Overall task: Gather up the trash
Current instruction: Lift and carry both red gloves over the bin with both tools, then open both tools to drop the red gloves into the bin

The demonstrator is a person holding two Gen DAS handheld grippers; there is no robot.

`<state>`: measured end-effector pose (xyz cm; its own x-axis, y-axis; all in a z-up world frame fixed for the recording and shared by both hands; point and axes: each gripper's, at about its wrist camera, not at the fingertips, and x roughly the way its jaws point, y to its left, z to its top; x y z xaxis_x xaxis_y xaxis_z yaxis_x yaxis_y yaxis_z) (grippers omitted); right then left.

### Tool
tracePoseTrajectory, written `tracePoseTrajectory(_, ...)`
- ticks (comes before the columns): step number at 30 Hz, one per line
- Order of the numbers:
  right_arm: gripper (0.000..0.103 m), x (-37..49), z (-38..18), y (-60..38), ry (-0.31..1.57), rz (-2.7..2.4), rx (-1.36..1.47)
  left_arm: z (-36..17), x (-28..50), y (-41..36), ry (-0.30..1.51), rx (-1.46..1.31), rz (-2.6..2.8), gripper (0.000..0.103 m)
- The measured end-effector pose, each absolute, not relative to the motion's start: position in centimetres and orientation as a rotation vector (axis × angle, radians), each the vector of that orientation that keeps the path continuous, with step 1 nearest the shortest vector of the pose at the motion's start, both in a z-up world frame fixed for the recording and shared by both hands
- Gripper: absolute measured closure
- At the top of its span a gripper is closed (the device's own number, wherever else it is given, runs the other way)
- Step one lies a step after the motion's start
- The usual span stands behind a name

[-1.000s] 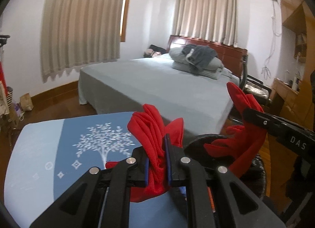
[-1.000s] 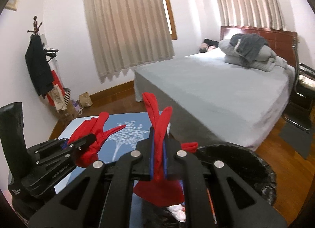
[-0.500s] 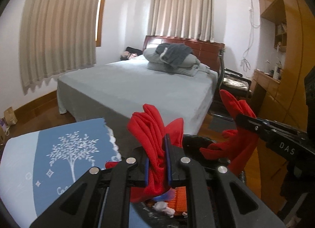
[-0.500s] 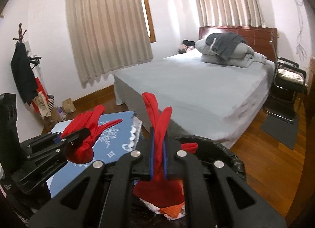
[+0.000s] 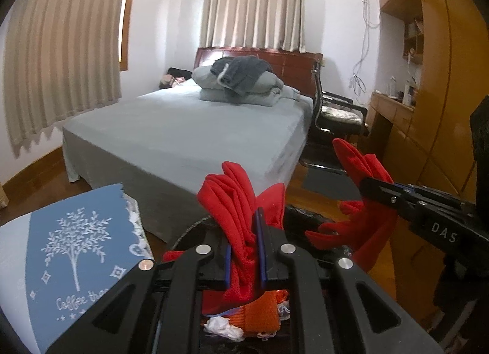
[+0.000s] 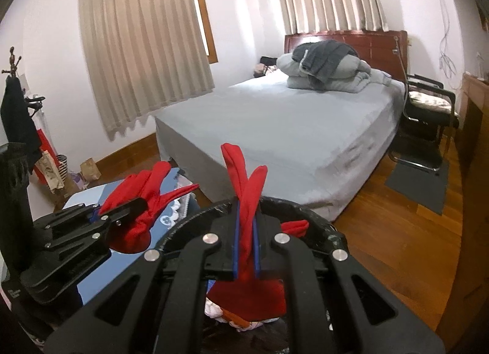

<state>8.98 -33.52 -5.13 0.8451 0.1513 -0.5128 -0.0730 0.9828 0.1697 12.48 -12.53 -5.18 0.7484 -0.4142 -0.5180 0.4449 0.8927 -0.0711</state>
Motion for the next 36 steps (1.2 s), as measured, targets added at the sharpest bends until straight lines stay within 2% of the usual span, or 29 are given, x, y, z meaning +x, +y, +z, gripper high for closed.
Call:
tracePoseTrajectory(18, 0.097, 12.3, -10.5, -34.2, 0.682, 0.076, 0.164, -10.4, 16.4, -15.2, 0.676, 0.076, -0.518, 0.089)
tracePoseTrajectory(20, 0.094, 12.7, -11.2, -34.2, 0.696, 0.077, 0.165, -10.8, 16.6, -15.3, 0.686, 0.077, -0.523, 0.088)
tracePoseTrajectory(23, 0.092, 13.0, -11.8, -34.2, 0.710, 0.075, 0.161, -10.9, 17.0, -15.3, 0.692, 0.068, -0.532, 0.081)
tracePoseTrajectory(24, 0.090, 13.1, -11.9, -34.3, 0.714, 0.071, 0.159, -11.0, 17.0, -15.2, 0.695, 0.064, -0.533, 0.072)
tracePoseTrajectory(25, 0.086, 13.1, -12.0, -34.4, 0.716, 0.067, 0.161, -10.9, 17.0, -14.9, 0.693, 0.057, -0.534, 0.061)
tracePoseTrajectory(28, 0.070, 13.0, -11.9, -34.4, 0.711, 0.056, 0.164, -10.7, 16.9, -14.3, 0.684, 0.041, -0.532, 0.048)
tracePoseTrajectory(30, 0.058, 12.7, -11.7, -34.6, 0.704, 0.041, 0.165, -10.3, 16.9, -13.6, 0.678, 0.030, -0.518, 0.039)
tracePoseTrajectory(32, 0.042, 12.4, -11.4, -34.5, 0.694, 0.031, 0.164, -9.9, 16.8, -12.8, 0.671, 0.019, -0.503, 0.037)
tracePoseTrajectory(34, 0.026, 12.0, -11.0, -34.6, 0.680, 0.013, 0.159, -9.5, 16.6, -12.3, 0.665, 0.015, -0.484, 0.026)
tracePoseTrajectory(36, 0.018, 11.6, -10.4, -34.5, 0.667, 0.011, 0.156, -8.9, 16.1, -11.3, 0.648, 0.011, -0.454, 0.021)
